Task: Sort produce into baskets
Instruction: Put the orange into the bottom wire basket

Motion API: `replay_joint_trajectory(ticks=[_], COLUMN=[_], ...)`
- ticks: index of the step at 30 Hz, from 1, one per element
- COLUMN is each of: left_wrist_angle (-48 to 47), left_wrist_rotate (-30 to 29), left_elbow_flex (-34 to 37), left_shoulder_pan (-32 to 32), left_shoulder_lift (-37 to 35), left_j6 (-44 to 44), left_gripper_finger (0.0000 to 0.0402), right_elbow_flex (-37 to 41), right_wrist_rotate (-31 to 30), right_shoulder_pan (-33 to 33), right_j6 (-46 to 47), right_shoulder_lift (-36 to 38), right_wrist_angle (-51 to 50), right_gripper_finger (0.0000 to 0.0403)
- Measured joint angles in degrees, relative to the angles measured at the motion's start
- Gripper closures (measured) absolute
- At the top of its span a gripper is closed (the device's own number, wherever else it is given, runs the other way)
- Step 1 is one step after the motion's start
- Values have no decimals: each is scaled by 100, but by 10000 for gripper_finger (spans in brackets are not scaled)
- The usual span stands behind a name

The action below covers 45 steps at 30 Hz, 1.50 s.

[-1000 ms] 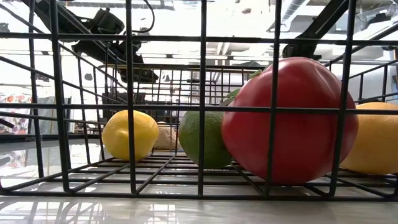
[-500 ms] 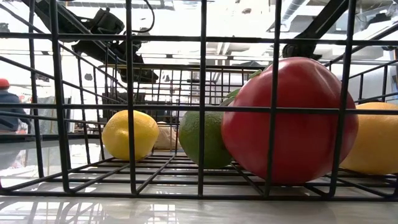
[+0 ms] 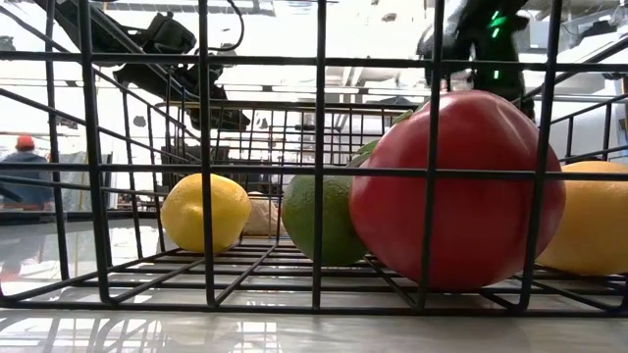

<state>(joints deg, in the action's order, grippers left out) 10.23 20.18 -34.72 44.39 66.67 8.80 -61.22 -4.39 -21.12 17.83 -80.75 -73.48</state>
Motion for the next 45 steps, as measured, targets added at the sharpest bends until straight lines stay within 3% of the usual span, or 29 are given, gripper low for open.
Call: replay_joint_trajectory(ticks=[3, 8, 15, 23, 29, 32, 40, 45], left_wrist_angle=[49, 186, 450, 727, 871, 924, 936, 982], left_wrist_rotate=[-2, -160, -323, -245, -247, -246, -107, -103], left_elbow_flex=[0, 0, 0, -2, -2, -2, -2, -2], left_shoulder_pan=[-1, -1, -1, -145, -291, -326, -329, -329], left_shoulder_lift=[0, 0, 0, -2, -2, -2, -2, -2], left_j6=[-1, -4, -235, -494, -485, -484, -654, -739], left_gripper_finger=[194, 194, 194, 194, 194, 194, 194, 194], right_elbow_flex=[-3, -23, -158, -185, -189, -189, -187, -187], right_wrist_rotate=[369, 443, -231, -264, 522, 604, 1032, 1194], right_shoulder_pan=[680, 1958, 3312, 3776, 4162, 4322, 4429, 4433], right_j6=[299, 790, 1300, 1095, 590, 637, 1316, 1352], right_shoulder_lift=[434, 807, 854, 836, 522, 301, -143, -200], right_wrist_angle=[757, 1693, 1979, 2962, 4095, 4514, 4558, 4491], right_gripper_finger=[53, 52, 52, 52, 51, 50, 8, 11])
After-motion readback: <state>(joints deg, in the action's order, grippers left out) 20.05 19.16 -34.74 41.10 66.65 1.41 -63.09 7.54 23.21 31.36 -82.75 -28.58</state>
